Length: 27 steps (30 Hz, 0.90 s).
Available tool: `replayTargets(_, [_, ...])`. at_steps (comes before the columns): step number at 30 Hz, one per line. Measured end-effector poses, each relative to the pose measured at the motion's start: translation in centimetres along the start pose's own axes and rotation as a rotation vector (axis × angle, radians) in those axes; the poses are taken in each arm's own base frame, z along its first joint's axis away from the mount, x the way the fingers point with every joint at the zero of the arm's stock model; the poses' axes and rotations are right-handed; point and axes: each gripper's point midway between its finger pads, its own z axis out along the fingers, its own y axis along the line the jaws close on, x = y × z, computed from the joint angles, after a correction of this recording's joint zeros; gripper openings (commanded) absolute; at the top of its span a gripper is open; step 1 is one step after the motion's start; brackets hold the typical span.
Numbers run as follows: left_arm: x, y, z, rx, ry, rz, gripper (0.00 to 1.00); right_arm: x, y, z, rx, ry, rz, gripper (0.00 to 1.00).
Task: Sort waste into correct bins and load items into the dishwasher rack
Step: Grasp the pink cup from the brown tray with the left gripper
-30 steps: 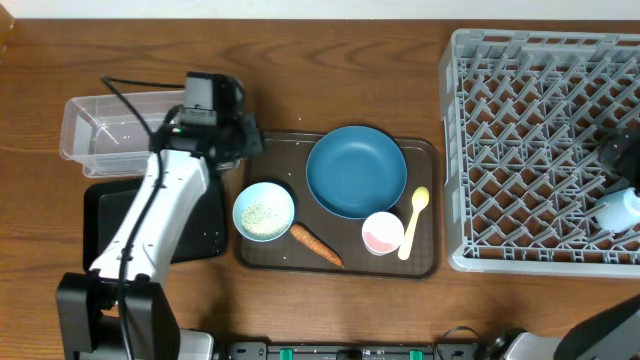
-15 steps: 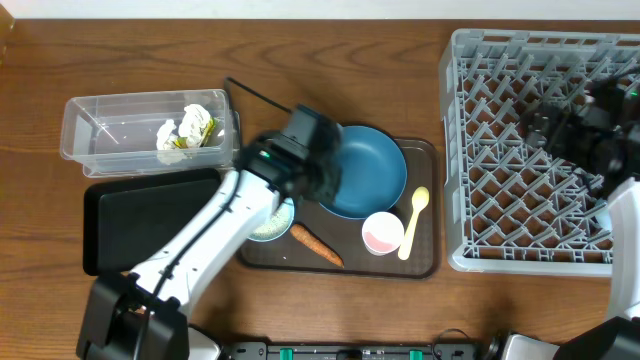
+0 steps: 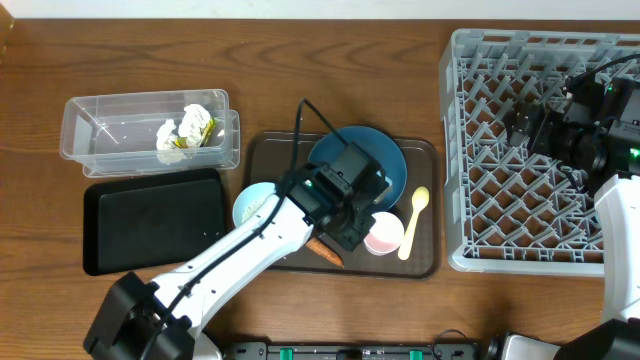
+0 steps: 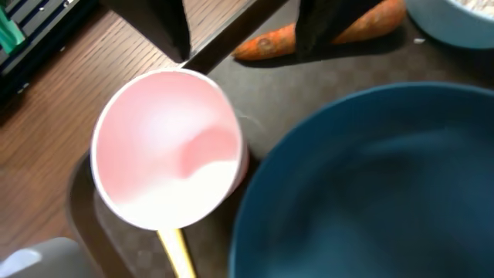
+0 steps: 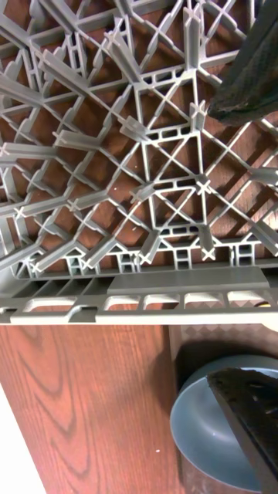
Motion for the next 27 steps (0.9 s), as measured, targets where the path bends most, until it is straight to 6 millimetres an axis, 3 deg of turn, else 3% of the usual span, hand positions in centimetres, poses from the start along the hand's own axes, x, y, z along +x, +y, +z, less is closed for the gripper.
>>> replayTargets(7, [-0.3, 0.0, 0.4, 0.001, -0.006, 0.014, 0.53, 0.0, 0.0, 0.0, 0.002, -0.001, 0.0, 0.99])
replayTargets(14, [-0.9, -0.4, 3.2, 0.049, 0.017, 0.009, 0.51, 0.0, 0.0, 0.0, 0.002, -0.001, 0.0, 0.99])
replayTargets(15, [-0.6, -0.4, 3.8, 0.053, 0.034, 0.006, 0.47, 0.0, 0.0, 0.0, 0.002, 0.0, 0.0, 0.99])
replayTargets(17, [-0.1, -0.2, 4.7, 0.056, 0.066, -0.006, 0.27, 0.0, 0.0, 0.0, 0.002, -0.001, 0.0, 0.99])
replayTargets(19, [0.2, -0.2, 5.4, 0.062, 0.086, -0.006, 0.18, 0.0, 0.0, 0.0, 0.002, -0.001, 0.0, 0.99])
replayTargets(27, [0.1, -0.3, 5.6, 0.069, 0.085, -0.009, 0.06, 0.0, 0.0, 0.0, 0.002, 0.0, 0.0, 0.99])
